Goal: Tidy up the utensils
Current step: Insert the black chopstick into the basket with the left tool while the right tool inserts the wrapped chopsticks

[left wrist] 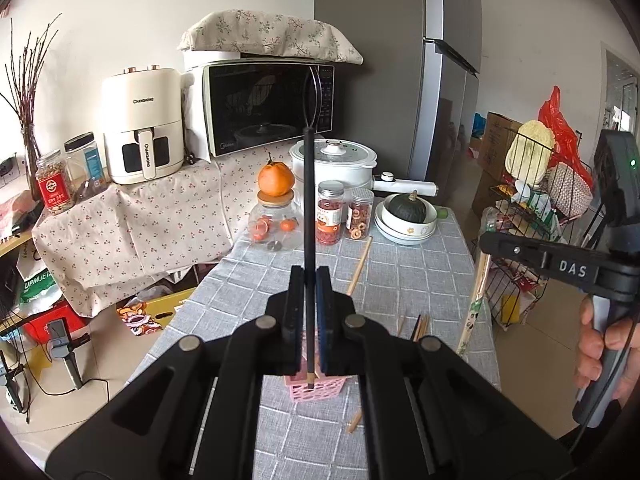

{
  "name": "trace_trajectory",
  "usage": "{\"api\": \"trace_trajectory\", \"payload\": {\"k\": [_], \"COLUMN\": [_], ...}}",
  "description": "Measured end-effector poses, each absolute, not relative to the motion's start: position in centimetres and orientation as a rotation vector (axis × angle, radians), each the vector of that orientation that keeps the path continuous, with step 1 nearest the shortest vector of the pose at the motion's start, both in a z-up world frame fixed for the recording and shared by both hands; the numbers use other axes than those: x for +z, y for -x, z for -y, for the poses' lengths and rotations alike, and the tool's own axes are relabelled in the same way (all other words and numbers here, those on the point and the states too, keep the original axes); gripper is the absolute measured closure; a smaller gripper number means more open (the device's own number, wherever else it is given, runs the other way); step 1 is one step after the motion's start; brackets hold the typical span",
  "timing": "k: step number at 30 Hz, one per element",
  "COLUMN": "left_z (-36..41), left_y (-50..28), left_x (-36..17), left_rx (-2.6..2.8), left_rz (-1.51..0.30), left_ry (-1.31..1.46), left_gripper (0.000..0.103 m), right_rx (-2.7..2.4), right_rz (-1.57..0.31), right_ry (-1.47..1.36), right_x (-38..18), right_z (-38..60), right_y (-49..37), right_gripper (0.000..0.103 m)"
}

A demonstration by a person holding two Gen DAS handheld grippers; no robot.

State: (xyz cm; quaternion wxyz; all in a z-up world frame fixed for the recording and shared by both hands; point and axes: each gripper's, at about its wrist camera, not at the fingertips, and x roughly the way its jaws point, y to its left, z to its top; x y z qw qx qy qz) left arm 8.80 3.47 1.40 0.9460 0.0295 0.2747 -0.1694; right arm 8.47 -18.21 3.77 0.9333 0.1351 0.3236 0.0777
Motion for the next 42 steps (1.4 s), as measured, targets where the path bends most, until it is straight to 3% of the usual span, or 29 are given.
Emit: {"api": "trace_trajectory", "payload": {"k": [11,22,35,42], "left_z": [-2.7,-2.2,-4.2,-5.2], "left_y": [-10.0,-12.2,-12.4,-12.6], "left_x": [1.1,-2.3,-2.7,-4.4], "left_rx": [-0.34,-0.331,-0.273,-0.246], "left_rz": [-0.518,-0.643,-0.743,-0.827], "left_ry": [-0.063,-0.077,-0.014,-0.03], "left_gripper": [0.097,0.096,0.069,0.066], "right_rx": [0.18,0.208,0.214,0.23], "right_rz": [-0.512,-0.433,-0.481,-0.54], "right_ry": [-0.323,-0.31,-0.22,-0.201], "right_x": [4.7,3.4,0.2,-1.3], "right_z": [16.6,13.7,10.6,9.9], "right_y": [-10.6,-12.9,-15.0,-15.6], "right_gripper": [0.098,0.098,0.097,0.095]}}
